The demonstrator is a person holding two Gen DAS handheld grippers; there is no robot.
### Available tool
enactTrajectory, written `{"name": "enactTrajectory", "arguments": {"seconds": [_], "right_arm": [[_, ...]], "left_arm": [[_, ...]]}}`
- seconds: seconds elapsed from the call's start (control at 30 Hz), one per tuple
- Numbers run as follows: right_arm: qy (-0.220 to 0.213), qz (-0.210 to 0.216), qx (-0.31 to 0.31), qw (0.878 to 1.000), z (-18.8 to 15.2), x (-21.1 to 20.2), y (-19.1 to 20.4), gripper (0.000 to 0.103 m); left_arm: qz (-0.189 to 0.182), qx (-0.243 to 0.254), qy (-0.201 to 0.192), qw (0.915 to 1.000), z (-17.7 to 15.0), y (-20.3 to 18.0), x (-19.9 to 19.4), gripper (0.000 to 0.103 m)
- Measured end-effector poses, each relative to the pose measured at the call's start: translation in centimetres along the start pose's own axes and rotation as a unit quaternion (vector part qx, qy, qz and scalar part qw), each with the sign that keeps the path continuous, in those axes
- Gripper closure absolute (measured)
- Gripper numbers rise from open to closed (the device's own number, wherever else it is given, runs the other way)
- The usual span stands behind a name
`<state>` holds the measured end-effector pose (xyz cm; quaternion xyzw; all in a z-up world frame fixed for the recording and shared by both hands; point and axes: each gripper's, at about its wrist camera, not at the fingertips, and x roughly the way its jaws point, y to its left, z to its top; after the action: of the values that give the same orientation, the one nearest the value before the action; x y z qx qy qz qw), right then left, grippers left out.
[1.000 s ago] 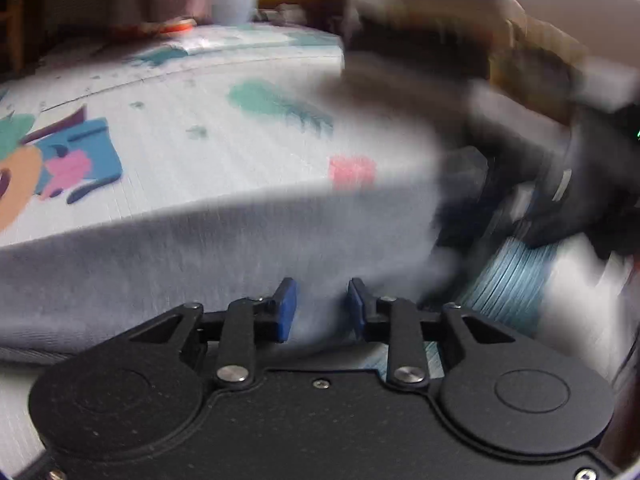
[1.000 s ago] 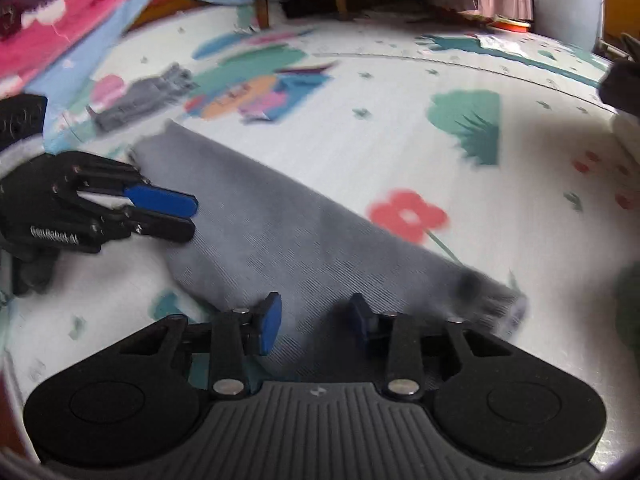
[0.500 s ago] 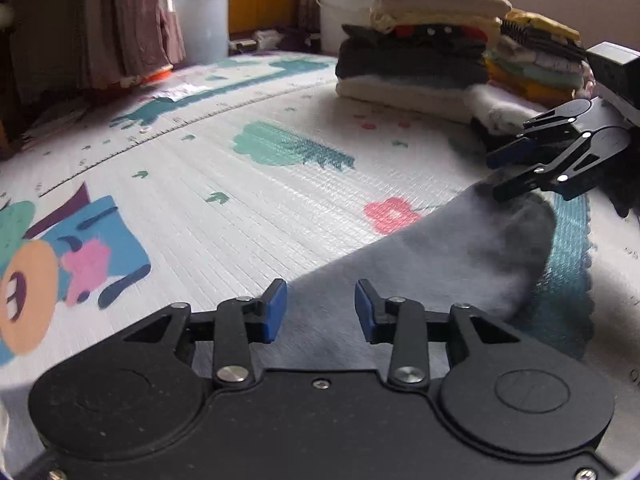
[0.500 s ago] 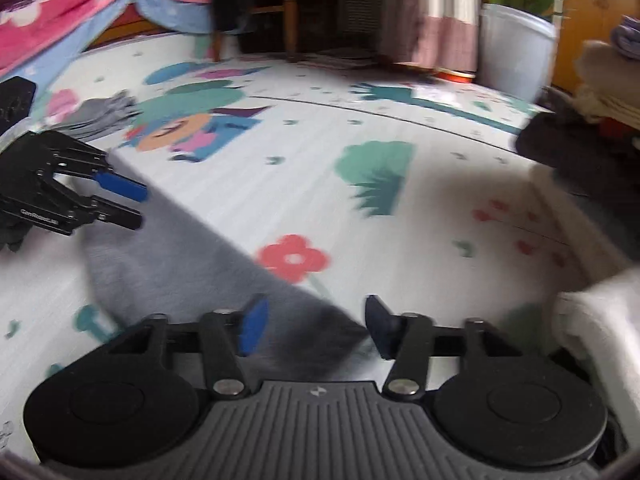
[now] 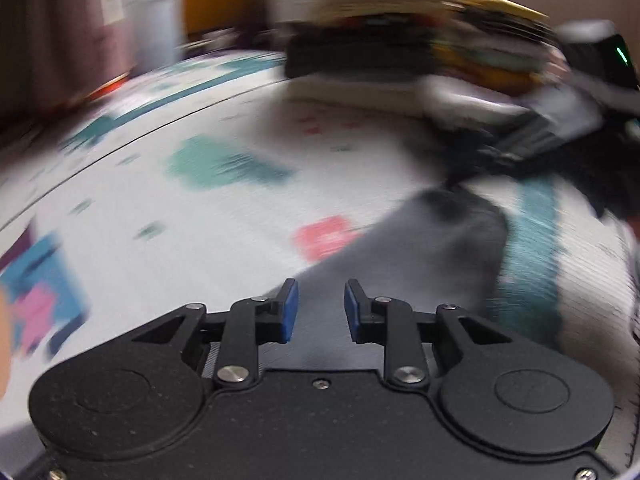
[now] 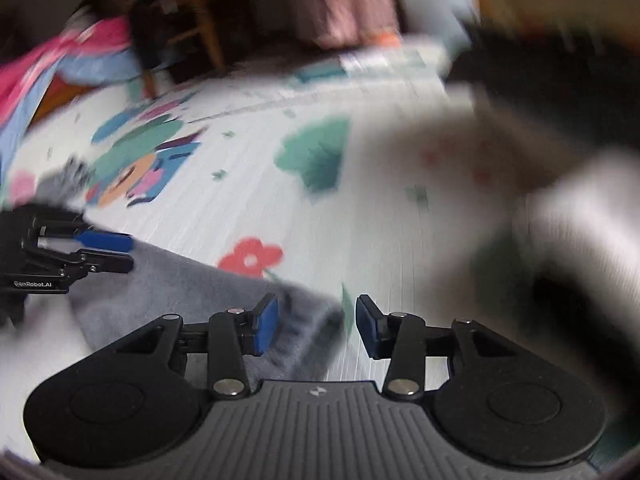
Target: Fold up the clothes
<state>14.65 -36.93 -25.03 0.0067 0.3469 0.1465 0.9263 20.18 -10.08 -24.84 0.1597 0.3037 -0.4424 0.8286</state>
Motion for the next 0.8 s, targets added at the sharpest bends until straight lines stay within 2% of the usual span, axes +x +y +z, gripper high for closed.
{"name": "enactTrajectory", "arguments": {"seconds": [0.07, 0.13, 0.17, 0.2, 0.23, 0.27, 0.33, 0.4, 0.43, 0.47, 0.5, 0.53, 0.57, 0.6, 0.63, 0.67, 0.7, 0.77, 0.8], "right_arm": [[0.001, 0.023, -0.049, 0.999, 0.7, 0.5, 1.3, 0.064], [0.026, 0.046, -0.064, 0.997, 0.8, 1.9, 1.8, 0.074], [0.05, 0.046, -0.051, 0.996, 0.5, 3.0, 1.3, 0.076], [0.071, 0.044, -0.022, 0.996, 0.0, 4.2, 0.1, 0.086], [0.068, 0.05, 0.013, 0.996, -0.4, 4.7, -1.2, 0.098], [0.064, 0.059, 0.031, 0.996, -0.5, 4.8, -2.0, 0.102], [0.063, 0.074, 0.051, 0.994, -0.6, 5.1, -3.2, 0.103], [0.061, 0.065, 0.02, 0.996, -0.4, 4.8, -2.6, 0.103], [0.057, 0.053, -0.002, 0.997, -0.2, 4.5, -1.8, 0.102], [0.044, 0.05, -0.018, 0.998, 0.0, 3.7, -0.9, 0.094], [0.025, 0.052, -0.032, 0.998, 0.0, 2.7, 0.0, 0.081], [0.012, 0.052, -0.057, 0.997, -0.3, 2.0, 1.0, 0.058], [0.001, 0.052, -0.088, 0.995, -0.7, 1.5, 2.0, 0.047], [0.018, 0.044, -0.119, 0.992, -1.6, 2.0, 2.7, 0.039], [0.045, 0.037, -0.139, 0.989, -2.6, 3.1, 2.9, 0.039], [0.041, 0.041, -0.154, 0.986, -3.2, 3.6, 2.8, 0.039], [0.039, 0.045, -0.163, 0.985, -3.1, 3.8, 2.8, 0.039], [0.056, 0.042, -0.147, 0.987, -1.8, 4.1, 3.0, 0.046], [0.048, 0.041, -0.133, 0.989, -1.3, 3.6, 2.9, 0.052]], "left_arm": [[-0.029, 0.022, -0.005, 0.9993, 0.6, -1.4, 1.0, 0.079], [-0.042, 0.012, 0.002, 0.999, 0.9, -1.6, 2.6, 0.079], [-0.032, 0.004, 0.024, 0.9992, 0.7, -1.3, 3.8, 0.078], [-0.024, -0.013, 0.038, 0.9989, 0.1, -0.4, 4.7, 0.074], [-0.044, -0.052, 0.025, 0.9973, -0.4, 1.1, 4.7, 0.076], [-0.052, -0.078, 0.022, 0.9953, -0.6, 2.2, 4.8, 0.083], [-0.042, -0.064, 0.024, 0.9968, -0.5, 2.3, 4.9, 0.084], [-0.02, -0.031, 0.027, 0.9989, -0.3, 1.7, 4.6, 0.084], [-0.005, -0.019, 0.025, 0.9995, -0.2, 1.1, 3.9, 0.08], [-0.003, -0.034, 0.011, 0.9994, -0.4, 1.1, 2.9, 0.078], [-0.001, -0.05, -0.003, 0.9987, -0.7, 1.2, 1.8, 0.078], [0.005, -0.061, -0.017, 0.998, -1.3, 1.2, 0.8, 0.075], [0.017, -0.064, -0.023, 0.9976, -2.0, 1.2, 0.2, 0.067], [0.04, -0.063, -0.008, 0.9972, -2.9, 1.2, 0.4, 0.061], [0.054, -0.076, -0.001, 0.9957, -3.9, 1.5, 0.8, 0.056], [0.068, -0.089, 0.007, 0.9937, -4.9, 1.9, 1.2, 0.053], [0.064, -0.104, 0.008, 0.9924, -5.2, 2.2, 1.0, 0.053], [0.073, -0.11, 0.016, 0.9911, -4.7, 2.2, -0.3, 0.053], [0.08, -0.134, 0.002, 0.9877, -4.7, 2.7, -1.7, 0.053]]}}
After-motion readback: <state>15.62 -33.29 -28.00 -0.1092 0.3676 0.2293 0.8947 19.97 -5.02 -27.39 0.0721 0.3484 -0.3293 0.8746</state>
